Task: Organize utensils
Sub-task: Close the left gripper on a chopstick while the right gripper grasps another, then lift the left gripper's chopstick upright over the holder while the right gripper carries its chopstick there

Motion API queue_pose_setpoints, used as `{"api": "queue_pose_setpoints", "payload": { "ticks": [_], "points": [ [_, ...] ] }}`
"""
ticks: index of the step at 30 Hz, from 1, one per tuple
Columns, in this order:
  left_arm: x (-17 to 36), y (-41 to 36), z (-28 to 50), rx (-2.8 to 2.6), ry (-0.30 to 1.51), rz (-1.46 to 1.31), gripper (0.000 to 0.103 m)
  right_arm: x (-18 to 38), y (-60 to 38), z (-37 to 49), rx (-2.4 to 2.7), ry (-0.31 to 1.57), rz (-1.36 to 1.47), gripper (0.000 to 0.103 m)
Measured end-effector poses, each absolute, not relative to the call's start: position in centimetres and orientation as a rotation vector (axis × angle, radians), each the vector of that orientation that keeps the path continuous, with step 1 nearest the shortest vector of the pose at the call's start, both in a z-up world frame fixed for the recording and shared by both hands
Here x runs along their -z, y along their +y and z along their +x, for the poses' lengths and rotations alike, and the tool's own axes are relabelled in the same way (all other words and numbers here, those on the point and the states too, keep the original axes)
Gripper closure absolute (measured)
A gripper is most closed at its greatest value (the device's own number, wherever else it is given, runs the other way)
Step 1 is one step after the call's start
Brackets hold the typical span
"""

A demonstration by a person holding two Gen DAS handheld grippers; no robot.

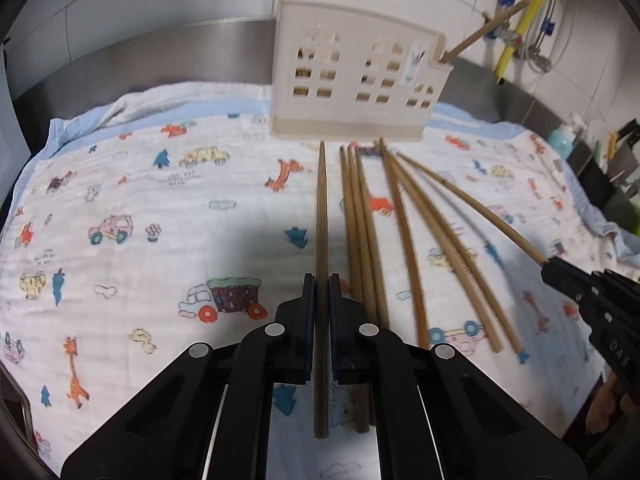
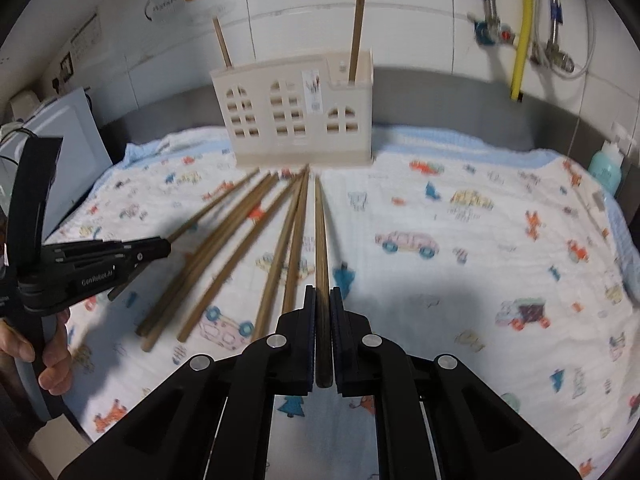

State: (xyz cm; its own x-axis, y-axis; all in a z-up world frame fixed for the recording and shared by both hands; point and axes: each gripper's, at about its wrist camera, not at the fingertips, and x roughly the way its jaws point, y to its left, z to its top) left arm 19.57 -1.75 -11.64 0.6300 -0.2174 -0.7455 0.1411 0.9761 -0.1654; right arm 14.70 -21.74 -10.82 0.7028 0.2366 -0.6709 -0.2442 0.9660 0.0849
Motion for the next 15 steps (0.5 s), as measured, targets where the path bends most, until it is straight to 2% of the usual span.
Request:
{"api": "queue_pose_setpoints", "payload": {
  "ticks": [15],
  "points": [
    [5.6, -1.0, 17.3, 0.268, 0.718, -0.110, 0.098, 1.6, -21.9, 14.1, -0.349, 0.568, -0.006, 0.096]
  ]
}}
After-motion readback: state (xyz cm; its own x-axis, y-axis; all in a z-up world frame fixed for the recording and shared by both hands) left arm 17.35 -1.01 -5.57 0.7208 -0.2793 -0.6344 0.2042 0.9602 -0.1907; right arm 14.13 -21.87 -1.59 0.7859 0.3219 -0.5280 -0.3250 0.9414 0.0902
